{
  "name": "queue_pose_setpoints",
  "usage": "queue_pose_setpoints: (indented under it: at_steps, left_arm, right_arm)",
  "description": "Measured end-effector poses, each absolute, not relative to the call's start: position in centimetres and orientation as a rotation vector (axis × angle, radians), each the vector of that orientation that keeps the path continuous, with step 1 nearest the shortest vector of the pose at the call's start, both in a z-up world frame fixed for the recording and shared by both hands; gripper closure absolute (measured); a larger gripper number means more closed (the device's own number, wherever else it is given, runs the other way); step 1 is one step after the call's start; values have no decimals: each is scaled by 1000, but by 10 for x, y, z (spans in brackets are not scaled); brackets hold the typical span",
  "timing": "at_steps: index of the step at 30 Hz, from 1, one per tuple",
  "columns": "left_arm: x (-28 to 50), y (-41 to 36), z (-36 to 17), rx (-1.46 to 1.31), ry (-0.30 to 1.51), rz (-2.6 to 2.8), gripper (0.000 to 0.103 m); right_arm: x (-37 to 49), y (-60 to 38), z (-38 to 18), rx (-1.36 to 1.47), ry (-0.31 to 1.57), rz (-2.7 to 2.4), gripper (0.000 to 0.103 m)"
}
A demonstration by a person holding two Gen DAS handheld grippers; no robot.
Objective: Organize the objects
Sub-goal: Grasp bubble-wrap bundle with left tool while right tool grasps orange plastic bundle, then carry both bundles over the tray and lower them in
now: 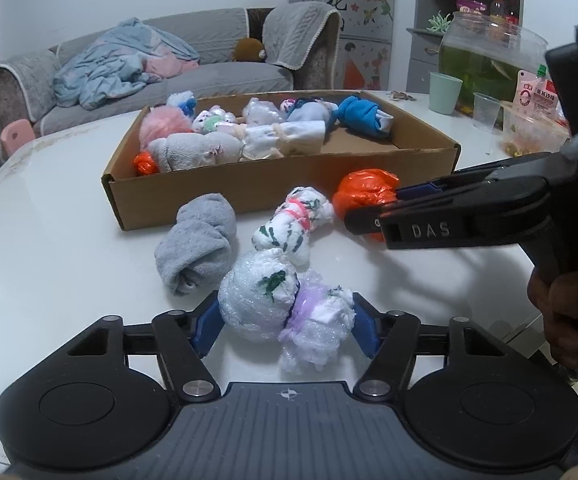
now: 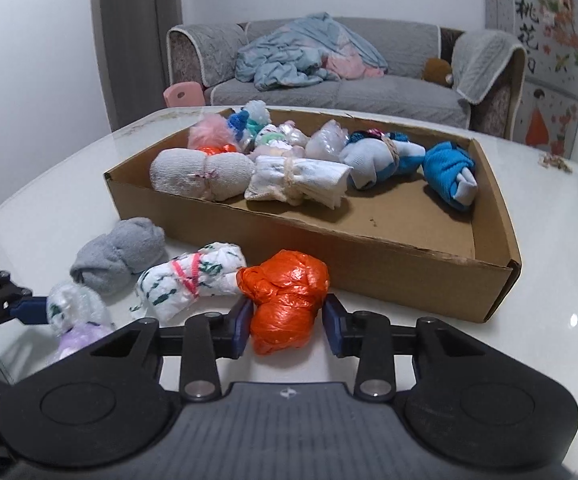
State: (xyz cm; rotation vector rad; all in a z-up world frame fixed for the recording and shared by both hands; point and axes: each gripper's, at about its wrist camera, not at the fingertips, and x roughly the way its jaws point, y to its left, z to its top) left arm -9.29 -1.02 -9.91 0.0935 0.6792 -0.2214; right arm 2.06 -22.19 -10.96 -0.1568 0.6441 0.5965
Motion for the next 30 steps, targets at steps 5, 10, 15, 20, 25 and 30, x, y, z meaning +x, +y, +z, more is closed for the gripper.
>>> queue_pose_setpoints:
  at_steps: [5, 10, 15, 20, 25, 30]
  left_arm:
    - [-97, -13, -94, 114, 669, -232, 35]
    - [-102, -18, -77, 125, 641, -264, 35]
    - [-100, -25, -52, 143, 607, -290, 34]
    - [-85, -35, -27, 165, 556, -299, 34]
    - [-64, -48, -16, 189, 554, -274, 34]
    - [-35, -59, -14, 167, 605, -275, 34]
  right_arm:
    - [11, -223, -105, -181, 637, 630, 69]
    - [8, -239, -86, -163, 621, 631, 69]
    - [14, -261, -61, -122, 606, 619, 69]
    - [27, -277, -37, -98, 566, 602, 69]
    - [43, -285, -27, -94, 555, 587, 69]
    - [57, -286, -25, -92, 560, 583, 69]
